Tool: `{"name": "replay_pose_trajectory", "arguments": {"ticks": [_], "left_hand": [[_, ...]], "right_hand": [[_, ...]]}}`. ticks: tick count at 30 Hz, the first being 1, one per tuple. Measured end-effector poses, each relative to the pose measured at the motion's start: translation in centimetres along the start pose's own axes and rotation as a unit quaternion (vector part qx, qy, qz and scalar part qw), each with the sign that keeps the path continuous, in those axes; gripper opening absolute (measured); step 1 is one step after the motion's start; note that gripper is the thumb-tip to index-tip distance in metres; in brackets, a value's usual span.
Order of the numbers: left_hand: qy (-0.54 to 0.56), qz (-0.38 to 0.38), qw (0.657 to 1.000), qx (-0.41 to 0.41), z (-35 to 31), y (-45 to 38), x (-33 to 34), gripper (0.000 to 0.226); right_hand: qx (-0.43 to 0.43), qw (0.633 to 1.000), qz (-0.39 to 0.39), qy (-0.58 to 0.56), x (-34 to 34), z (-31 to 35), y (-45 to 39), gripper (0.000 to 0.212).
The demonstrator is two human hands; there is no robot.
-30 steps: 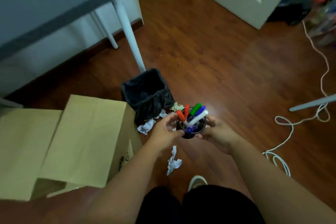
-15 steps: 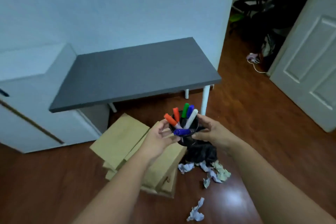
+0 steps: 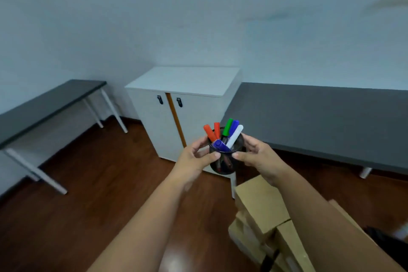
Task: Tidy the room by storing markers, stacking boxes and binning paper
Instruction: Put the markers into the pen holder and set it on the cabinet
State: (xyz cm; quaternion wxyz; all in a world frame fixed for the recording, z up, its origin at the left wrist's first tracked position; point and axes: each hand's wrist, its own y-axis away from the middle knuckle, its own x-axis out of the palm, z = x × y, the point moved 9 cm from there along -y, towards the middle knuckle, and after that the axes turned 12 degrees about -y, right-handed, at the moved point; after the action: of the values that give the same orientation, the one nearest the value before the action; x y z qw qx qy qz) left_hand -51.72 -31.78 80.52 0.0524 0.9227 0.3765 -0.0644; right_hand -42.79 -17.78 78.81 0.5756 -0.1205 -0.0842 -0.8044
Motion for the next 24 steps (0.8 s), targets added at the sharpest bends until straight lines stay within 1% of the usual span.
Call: {"name": "replay_pose_trajectory", "arguments": {"ticks": [2,5,9,11,13,15,18,22,24], "left_hand": [[-0.008,-0.017,1.000,0.010,-0.5,-0.8,-4.4,0.055],[-0.002,-0.036,0.999,0.016,-0.2,-2.3,-9.1,0.056],[0.006,-0.052,0.999,0.009,0.6,-5.7,-12.9,0.054],[-0.005,-0.054,0.999,0.001,1.0,-8.3,-14.2,0.059],[-0.024,-0.049,0.998,-0.006,1.4,-11.5,-14.9,0.062],[-0.038,-0.039,0.998,-0.004,1.8,-15.4,-15.2,0.057],[-0.065,-0.010,0.998,0.000,2.0,-22.3,-14.8,0.048],[-0.102,0.035,0.994,-0.014,1.5,-32.7,-13.6,0.048],[-0.138,0.058,0.989,-0.008,0.6,-37.4,-12.9,0.051]], "right_hand": [[-0.001,1.000,0.013,0.003,3.5,-0.4,-3.1,0.062],[-0.001,1.000,0.022,0.007,6.7,-0.6,-6.9,0.063],[0.007,0.999,0.039,0.033,8.9,-0.3,-11.7,0.056],[0.003,0.999,0.037,0.036,8.9,-0.1,-14.3,0.053],[-0.002,0.999,0.028,0.037,8.0,-0.1,-17.2,0.051],[-0.008,0.999,0.013,0.041,6.4,-0.3,-20.4,0.048],[-0.016,0.998,-0.021,0.055,3.0,-0.1,-25.4,0.051],[-0.017,0.996,-0.055,0.064,-2.2,1.7,-32.5,0.050],[-0.013,0.994,-0.083,0.074,-4.9,2.8,-35.9,0.056]]}}
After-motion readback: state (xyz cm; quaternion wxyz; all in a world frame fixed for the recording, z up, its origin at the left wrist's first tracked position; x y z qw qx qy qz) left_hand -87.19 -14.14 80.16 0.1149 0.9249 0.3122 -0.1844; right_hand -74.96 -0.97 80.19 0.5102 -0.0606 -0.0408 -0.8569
